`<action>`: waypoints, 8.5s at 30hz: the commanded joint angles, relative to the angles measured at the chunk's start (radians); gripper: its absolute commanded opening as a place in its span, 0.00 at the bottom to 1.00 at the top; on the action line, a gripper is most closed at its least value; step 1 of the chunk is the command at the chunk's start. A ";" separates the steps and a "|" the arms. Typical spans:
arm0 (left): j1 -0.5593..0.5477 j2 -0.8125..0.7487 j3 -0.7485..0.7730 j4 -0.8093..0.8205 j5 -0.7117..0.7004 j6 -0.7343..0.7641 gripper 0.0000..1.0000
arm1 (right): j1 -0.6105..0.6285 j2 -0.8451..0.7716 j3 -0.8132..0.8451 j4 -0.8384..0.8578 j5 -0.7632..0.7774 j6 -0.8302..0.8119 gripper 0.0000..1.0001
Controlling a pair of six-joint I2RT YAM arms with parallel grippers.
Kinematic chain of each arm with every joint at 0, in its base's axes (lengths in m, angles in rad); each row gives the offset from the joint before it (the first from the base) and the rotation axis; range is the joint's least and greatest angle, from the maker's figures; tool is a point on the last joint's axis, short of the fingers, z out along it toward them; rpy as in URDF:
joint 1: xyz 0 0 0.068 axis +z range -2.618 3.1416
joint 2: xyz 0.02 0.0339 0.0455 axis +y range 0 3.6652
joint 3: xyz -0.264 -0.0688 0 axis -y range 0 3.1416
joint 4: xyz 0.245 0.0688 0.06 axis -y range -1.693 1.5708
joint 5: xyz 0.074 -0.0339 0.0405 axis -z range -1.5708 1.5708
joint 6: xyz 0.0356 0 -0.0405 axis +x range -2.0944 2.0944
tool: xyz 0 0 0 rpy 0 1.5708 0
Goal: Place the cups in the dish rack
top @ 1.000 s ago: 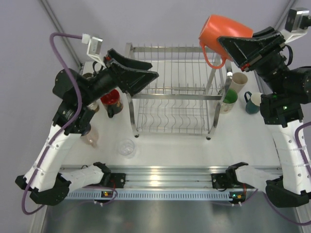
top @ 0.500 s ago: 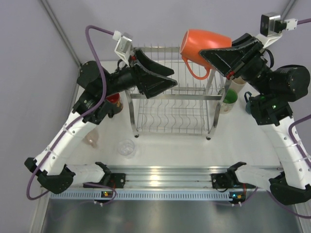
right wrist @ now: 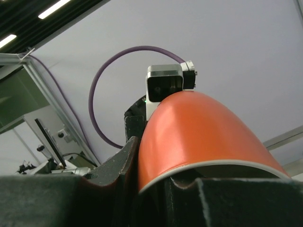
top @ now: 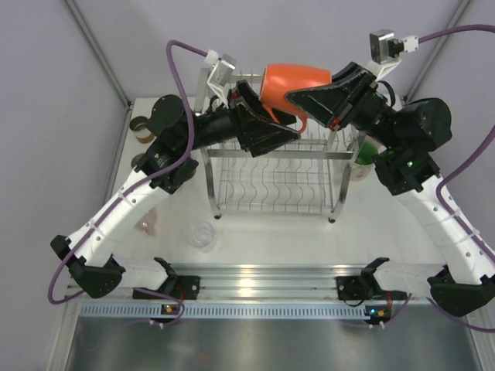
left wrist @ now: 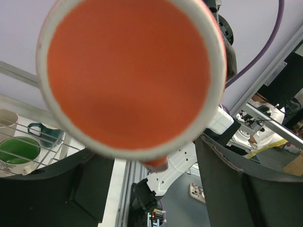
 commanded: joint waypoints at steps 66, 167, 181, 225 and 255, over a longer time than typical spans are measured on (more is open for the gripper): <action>-0.008 0.052 0.361 -0.521 -0.734 0.310 0.00 | 0.007 -0.336 -0.219 -0.480 0.347 -0.426 0.58; 0.005 0.147 0.485 -0.882 -1.127 0.446 0.68 | 0.008 0.440 0.236 -0.451 0.408 -0.498 0.35; 0.005 0.037 0.442 -0.885 -1.161 0.469 0.86 | 0.013 0.483 0.267 -0.431 0.362 -0.480 0.36; 0.027 0.014 0.312 -0.880 -1.229 0.448 0.86 | 0.021 0.526 0.267 -0.540 0.393 -0.490 0.31; 0.445 -0.059 0.218 -1.055 -1.172 0.359 0.83 | -0.117 0.117 0.166 -0.661 0.482 -0.621 0.36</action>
